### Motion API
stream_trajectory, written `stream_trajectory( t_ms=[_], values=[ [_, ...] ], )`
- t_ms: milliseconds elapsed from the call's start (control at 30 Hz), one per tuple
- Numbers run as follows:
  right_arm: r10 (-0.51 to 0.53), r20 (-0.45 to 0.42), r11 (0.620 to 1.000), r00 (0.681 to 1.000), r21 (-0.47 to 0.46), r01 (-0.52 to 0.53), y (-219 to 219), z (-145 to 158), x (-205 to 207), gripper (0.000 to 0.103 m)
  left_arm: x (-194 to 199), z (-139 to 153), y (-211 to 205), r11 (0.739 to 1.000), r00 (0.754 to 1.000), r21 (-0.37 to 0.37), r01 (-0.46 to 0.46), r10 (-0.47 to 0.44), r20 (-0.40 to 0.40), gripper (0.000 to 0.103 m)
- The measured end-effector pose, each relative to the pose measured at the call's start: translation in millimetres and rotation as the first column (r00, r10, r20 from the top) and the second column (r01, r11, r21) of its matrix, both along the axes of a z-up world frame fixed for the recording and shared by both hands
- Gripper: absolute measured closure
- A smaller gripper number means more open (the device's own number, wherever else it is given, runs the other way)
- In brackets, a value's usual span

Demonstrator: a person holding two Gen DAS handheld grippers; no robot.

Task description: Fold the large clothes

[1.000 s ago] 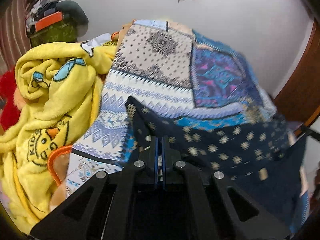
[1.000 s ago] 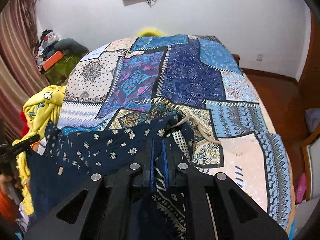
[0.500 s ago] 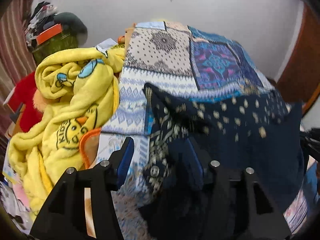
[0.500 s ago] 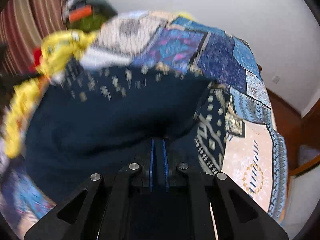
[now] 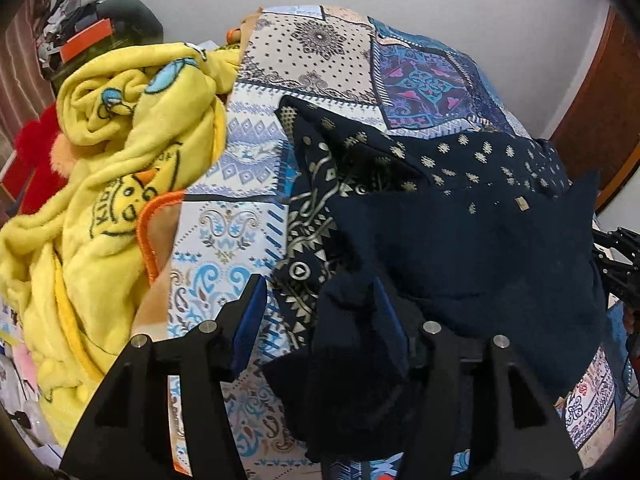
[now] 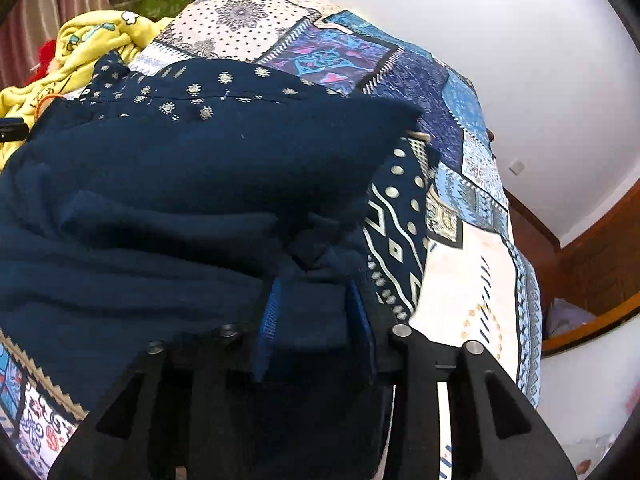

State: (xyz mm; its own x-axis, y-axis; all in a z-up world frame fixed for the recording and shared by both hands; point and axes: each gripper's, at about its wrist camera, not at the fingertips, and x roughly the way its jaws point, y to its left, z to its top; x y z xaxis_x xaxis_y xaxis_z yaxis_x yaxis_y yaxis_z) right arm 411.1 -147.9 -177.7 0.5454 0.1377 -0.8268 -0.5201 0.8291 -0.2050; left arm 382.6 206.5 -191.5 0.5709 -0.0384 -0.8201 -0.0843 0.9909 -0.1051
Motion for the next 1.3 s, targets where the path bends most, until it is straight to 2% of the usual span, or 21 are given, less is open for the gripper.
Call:
stream_trajectory(
  t_ms=[33, 67, 100, 233, 367, 500, 567, 600, 633, 667, 700, 733, 767, 833, 900, 933, 1000, 1167, 1300],
  values=[
    [-0.019, 0.009, 1.000, 1.000, -0.009, 0.019, -3.9, 0.8, -1.0, 0.060, 1.2, -0.5, -2.0, 1.000, 1.000, 0.000, 0.009, -0.009, -0.003, 0.049],
    [-0.050, 0.031, 0.998, 0.998, -0.029, 0.051, -7.6, 1.2, -0.9, 0.036, 1.9, -0.6, -3.6, 1.000, 1.000, 0.001, 0.017, -0.017, -0.006, 0.049],
    [-0.072, 0.053, 0.997, 0.996, -0.030, 0.074, -14.9, 2.5, 0.0, 0.025, 2.7, -0.9, -6.4, 1.000, 1.000, 0.004, 0.029, -0.029, -0.007, 0.049],
    [-0.100, -0.028, 0.989, 0.995, 0.110, 0.103, -42.7, 9.2, 11.2, 0.026, 7.6, -2.5, -12.9, 0.998, 0.998, 0.006, 0.059, -0.059, -0.001, 0.049],
    [-0.094, -0.065, 0.957, 0.993, 0.270, 0.108, -55.8, 26.0, 27.9, 0.026, 20.8, -10.2, -14.2, 0.998, 0.998, -0.021, 0.054, -0.054, -0.015, 0.049],
    [-0.057, -0.101, 0.911, 0.993, 0.401, 0.093, -46.8, 35.4, 52.2, 0.026, 35.6, -20.1, -12.9, 0.997, 0.999, -0.072, 0.042, -0.044, -0.024, 0.049],
    [-0.052, -0.107, 0.904, 0.993, 0.418, 0.092, -33.1, 33.9, 58.2, 0.026, 41.3, -22.8, -10.6, 0.993, 0.999, -0.109, 0.034, -0.036, -0.018, 0.050],
    [-0.045, -0.121, 0.902, 0.992, 0.423, 0.092, -26.5, 31.3, 66.2, 0.026, 43.8, -23.6, -9.7, 0.991, 0.999, -0.129, 0.035, -0.037, -0.013, 0.059],
    [-0.040, -0.132, 0.901, 0.990, 0.423, 0.093, -19.9, 29.2, 69.8, 0.026, 46.8, -24.5, -10.0, 0.986, 0.999, -0.158, 0.047, -0.049, -0.010, 0.073],
    [-0.041, -0.147, 0.902, 0.988, 0.420, 0.100, -14.0, 25.9, 72.6, 0.026, 49.4, -25.2, -10.6, 0.983, 0.998, -0.175, 0.056, -0.059, -0.012, 0.079],
    [-0.038, -0.171, 0.902, 0.985, 0.418, 0.107, -7.6, 20.1, 78.8, 0.027, 51.4, -26.4, -12.1, 0.981, 0.998, -0.183, 0.062, -0.066, -0.017, 0.086],
    [-0.033, -0.186, 0.901, 0.982, 0.421, 0.110, -7.6, 17.2, 77.9, 0.035, 53.5, -27.5, -15.0, 0.981, 0.997, -0.180, 0.068, -0.073, -0.022, 0.092],
    [-0.026, -0.213, 0.898, 0.977, 0.424, 0.116, -3.0, 11.8, 81.1, 0.047, 54.6, -28.0, -18.8, 0.984, 0.997, -0.161, 0.072, -0.076, -0.022, 0.094],
    [-0.037, -0.204, 0.903, 0.978, 0.413, 0.120, -0.2, 10.3, 77.3, 0.052, 53.8, -26.3, -28.0, 0.992, 0.996, -0.090, 0.088, -0.090, -0.016, 0.096],
    [-0.014, -0.171, 0.913, 0.985, 0.400, 0.083, 1.2, 15.4, 68.3, 0.066, 49.5, -21.6, -33.3, 0.994, 0.995, -0.045, 0.096, -0.096, 0.004, 0.097],
    [-0.007, -0.164, 0.917, 0.986, 0.393, 0.072, 0.5, 16.6, 66.3, 0.077, 45.5, -16.6, -36.1, 0.995, 0.995, -0.023, 0.097, -0.096, 0.021, 0.097],
    [0.000, -0.134, 0.928, 0.991, 0.368, 0.050, -1.0, 22.4, 56.7, 0.086, 38.2, -7.1, -38.8, 0.995, 0.994, 0.006, 0.095, -0.095, 0.049, 0.098],
    [0.007, -0.089, 0.934, 0.996, 0.357, 0.025, -13.1, 40.0, 42.5, 0.088, 16.2, 27.2, -40.0, 0.994, 0.988, 0.070, 0.079, -0.087, 0.128, 0.098],
    [0.015, -0.050, 0.937, 0.999, 0.350, 0.004, -18.0, 58.4, 28.8, 0.089, 1.3, 58.3, -31.9, 0.996, 0.979, 0.070, 0.052, -0.065, 0.194, 0.098]
  ],
)
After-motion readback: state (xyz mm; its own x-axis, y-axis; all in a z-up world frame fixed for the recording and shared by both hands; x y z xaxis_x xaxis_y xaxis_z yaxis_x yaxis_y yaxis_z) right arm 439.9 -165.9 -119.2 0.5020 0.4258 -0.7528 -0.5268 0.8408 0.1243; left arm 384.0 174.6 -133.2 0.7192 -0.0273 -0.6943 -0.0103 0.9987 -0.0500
